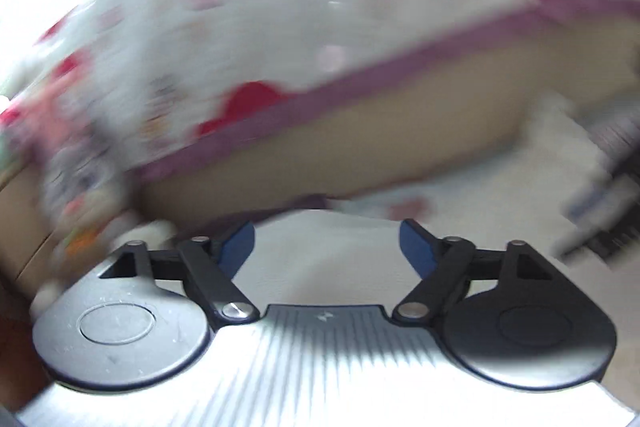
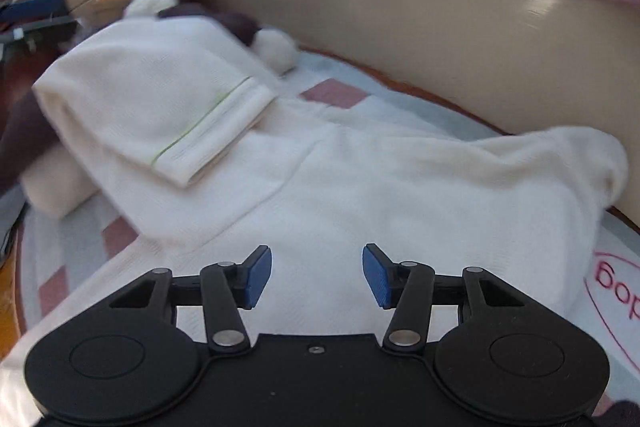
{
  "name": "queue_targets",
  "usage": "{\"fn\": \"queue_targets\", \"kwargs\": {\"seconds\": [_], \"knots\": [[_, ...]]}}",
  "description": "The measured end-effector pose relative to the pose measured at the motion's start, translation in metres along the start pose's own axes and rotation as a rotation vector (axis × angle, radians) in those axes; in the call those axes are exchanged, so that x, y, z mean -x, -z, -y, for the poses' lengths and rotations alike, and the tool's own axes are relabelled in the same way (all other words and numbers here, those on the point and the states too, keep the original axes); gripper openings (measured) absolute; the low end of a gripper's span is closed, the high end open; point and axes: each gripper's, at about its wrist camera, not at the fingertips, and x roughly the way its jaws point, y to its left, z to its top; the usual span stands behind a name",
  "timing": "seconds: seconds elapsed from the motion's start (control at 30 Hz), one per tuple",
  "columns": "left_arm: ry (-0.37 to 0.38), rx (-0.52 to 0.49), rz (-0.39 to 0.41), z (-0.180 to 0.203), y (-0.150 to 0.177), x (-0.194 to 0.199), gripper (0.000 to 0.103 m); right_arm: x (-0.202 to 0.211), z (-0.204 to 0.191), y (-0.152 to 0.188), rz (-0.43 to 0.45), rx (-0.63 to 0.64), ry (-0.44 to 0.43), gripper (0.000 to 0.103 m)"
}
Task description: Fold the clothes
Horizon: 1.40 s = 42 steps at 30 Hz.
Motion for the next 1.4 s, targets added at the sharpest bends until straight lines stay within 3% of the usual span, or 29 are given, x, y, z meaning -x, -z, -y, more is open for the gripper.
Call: {"fn": "queue_targets", "kwargs": {"seconds": [0.13, 0.23, 0.33, 0.4, 0.47, 0.5, 0.53, 0.57, 0.6, 0.63, 0.73, 0.87, 1.03, 1.33, 1.4], "knots": [[0.172, 0.004, -0.134, 0.037, 0.01, -0.037, 0.081, 0.007, 0.004, 0.009, 0.031, 0.025, 0.143, 0.055], [0.108, -0.041, -0.196, 0.056, 0.021, -0.062, 0.081, 0.021, 0.012, 0.021, 0.072, -0.009, 0.106, 0.055], [0.047, -0.174, -0.196, 0.078, 0.035, -0.074, 0.081, 0.034, 0.019, 0.034, 0.114, -0.043, 0.069, 0.055], [-0.044, -0.265, -0.235, 0.091, 0.042, -0.086, 0.081, 0.043, 0.024, 0.043, 0.141, -0.066, 0.045, 0.055], [-0.134, -0.294, -0.275, 0.096, 0.045, -0.094, 0.077, 0.041, 0.021, 0.05, 0.134, -0.067, 0.025, 0.055], [-0.14, -0.278, -0.272, 0.094, 0.045, -0.09, 0.072, 0.037, 0.018, 0.053, 0.122, -0.065, 0.015, 0.055], [-0.147, -0.259, -0.271, 0.091, 0.043, -0.087, 0.05, 0.034, 0.015, 0.055, 0.108, -0.066, 0.002, 0.055], [-0.157, -0.232, -0.278, 0.086, 0.04, -0.084, 0.021, 0.032, 0.012, 0.057, 0.097, -0.061, -0.009, 0.055], [-0.17, -0.207, -0.283, 0.08, 0.036, -0.081, 0.009, 0.031, 0.009, 0.058, 0.09, -0.043, -0.012, 0.055], [-0.189, -0.188, -0.281, 0.073, 0.031, -0.077, 0.005, 0.031, 0.005, 0.06, 0.084, -0.022, -0.009, 0.055], [-0.261, -0.164, -0.234, 0.039, 0.013, -0.059, 0.004, 0.032, -0.002, 0.065, 0.067, 0.013, -0.009, 0.055], [-0.366, -0.135, -0.156, -0.012, -0.011, -0.034, 0.004, 0.024, -0.004, 0.074, 0.004, -0.041, -0.035, 0.056], [-0.497, 0.024, -0.11, -0.096, -0.018, -0.008, 0.003, 0.025, -0.012, 0.084, -0.004, -0.069, -0.027, 0.059], [-0.601, 0.032, 0.044, -0.138, -0.026, 0.012, 0.003, 0.031, 0.001, 0.088, 0.024, -0.185, -0.096, 0.06], [-0.616, 0.071, 0.033, -0.151, -0.023, 0.007, 0.003, 0.034, 0.003, 0.09, 0.033, -0.204, -0.114, 0.06]]}}
